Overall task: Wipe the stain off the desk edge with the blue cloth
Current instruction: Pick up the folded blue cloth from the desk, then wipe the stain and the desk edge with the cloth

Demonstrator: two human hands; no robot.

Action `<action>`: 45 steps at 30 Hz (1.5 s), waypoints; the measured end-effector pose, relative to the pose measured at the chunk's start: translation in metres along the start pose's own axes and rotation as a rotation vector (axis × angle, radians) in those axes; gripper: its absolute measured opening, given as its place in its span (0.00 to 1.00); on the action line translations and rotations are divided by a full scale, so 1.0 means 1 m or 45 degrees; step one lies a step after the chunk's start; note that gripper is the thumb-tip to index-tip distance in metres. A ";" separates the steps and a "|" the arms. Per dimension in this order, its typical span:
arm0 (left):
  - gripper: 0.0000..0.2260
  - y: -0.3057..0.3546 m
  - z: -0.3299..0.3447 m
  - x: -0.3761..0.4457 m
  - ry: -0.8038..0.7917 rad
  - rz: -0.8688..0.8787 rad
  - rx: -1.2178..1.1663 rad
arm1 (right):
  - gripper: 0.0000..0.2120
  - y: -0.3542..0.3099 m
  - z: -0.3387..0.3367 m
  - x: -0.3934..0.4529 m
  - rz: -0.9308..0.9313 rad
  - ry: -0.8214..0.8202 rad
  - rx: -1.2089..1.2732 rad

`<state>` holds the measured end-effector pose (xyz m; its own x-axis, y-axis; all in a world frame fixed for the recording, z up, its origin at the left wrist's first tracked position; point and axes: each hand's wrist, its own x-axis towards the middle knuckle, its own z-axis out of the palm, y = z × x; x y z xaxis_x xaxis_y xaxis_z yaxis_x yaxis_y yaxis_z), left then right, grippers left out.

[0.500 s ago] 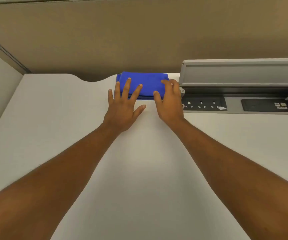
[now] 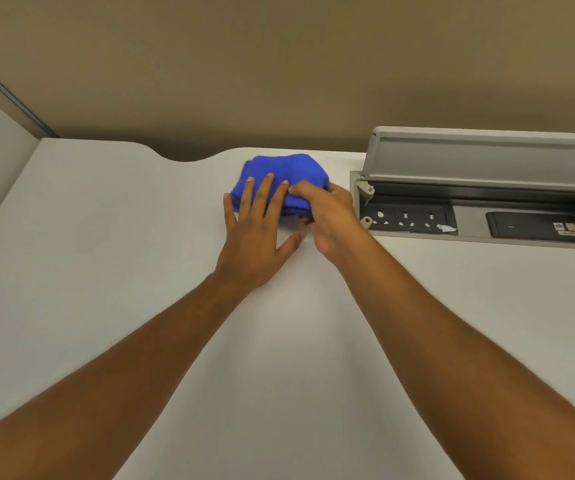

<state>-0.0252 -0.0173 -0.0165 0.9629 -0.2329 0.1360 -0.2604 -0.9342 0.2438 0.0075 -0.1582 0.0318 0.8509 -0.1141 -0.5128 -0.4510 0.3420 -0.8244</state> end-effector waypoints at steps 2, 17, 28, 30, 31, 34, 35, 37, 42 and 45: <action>0.36 0.011 -0.015 -0.025 0.189 0.058 -0.175 | 0.15 0.003 -0.004 -0.036 -0.071 -0.101 -0.008; 0.14 0.032 -0.152 -0.245 0.348 -0.798 -1.578 | 0.15 0.073 0.031 -0.275 -0.252 -0.578 -0.511; 0.18 -0.056 -0.212 -0.373 0.232 -0.936 -1.941 | 0.28 0.164 0.126 -0.362 -0.392 -0.546 -0.780; 0.18 -0.075 -0.222 -0.392 0.208 -0.962 -1.922 | 0.24 0.180 0.146 -0.373 -0.395 -0.560 -0.838; 0.17 -0.086 -0.227 -0.401 0.205 -0.984 -1.914 | 0.21 0.188 0.157 -0.379 -0.399 -0.568 -0.868; 0.18 -0.123 -0.237 -0.426 0.208 -1.102 -1.900 | 0.10 0.210 0.192 -0.398 -0.411 -0.582 -0.925; 0.18 -0.135 -0.240 -0.433 0.209 -1.144 -1.910 | 0.09 0.215 0.202 -0.404 -0.392 -0.567 -0.927; 0.18 -0.159 -0.248 -0.448 0.230 -1.209 -1.960 | 0.12 0.222 0.222 -0.410 -0.279 -0.530 -0.899; 0.15 -0.211 -0.266 -0.475 0.294 -1.293 -2.111 | 0.16 0.231 0.265 -0.422 0.167 -0.441 -0.590; 0.15 -0.229 -0.271 -0.484 0.239 -1.244 -2.119 | 0.20 0.245 0.281 -0.429 0.187 -0.556 -0.594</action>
<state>-0.4506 0.3831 0.1222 0.8051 0.2604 -0.5329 0.3735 0.4753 0.7966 -0.3921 0.2366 0.1167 0.7585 0.3260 -0.5643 -0.5564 -0.1268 -0.8212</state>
